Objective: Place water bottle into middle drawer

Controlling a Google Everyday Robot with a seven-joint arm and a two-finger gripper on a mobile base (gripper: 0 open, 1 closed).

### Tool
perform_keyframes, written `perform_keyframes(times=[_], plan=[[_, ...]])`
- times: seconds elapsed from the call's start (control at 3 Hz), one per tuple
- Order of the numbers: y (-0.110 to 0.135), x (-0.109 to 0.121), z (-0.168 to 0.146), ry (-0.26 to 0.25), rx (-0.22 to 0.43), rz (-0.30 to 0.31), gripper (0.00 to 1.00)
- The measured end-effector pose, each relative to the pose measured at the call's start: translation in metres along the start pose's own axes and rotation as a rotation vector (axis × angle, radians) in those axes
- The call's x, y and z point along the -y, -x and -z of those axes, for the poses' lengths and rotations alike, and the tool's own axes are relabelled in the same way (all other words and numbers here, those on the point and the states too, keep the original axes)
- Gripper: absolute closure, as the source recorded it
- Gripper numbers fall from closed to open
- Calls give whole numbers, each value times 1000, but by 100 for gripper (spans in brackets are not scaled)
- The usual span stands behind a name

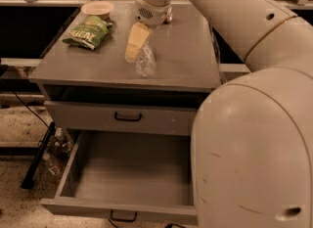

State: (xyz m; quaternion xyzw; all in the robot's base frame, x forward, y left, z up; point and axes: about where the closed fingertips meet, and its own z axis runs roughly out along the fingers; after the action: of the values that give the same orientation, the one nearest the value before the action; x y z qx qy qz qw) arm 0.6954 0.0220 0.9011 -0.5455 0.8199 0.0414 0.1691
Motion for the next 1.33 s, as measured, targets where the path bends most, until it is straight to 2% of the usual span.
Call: perform_keyframes(times=[0.33,0.67,1.0,1.33], plan=[[3,6,-8,-13,-28,-15,0],[5,16,-25,-36,-139,-57,0],[7,20,-38,-43,-199,-76,0],[8,21,-41,-45,-210,-79,0]])
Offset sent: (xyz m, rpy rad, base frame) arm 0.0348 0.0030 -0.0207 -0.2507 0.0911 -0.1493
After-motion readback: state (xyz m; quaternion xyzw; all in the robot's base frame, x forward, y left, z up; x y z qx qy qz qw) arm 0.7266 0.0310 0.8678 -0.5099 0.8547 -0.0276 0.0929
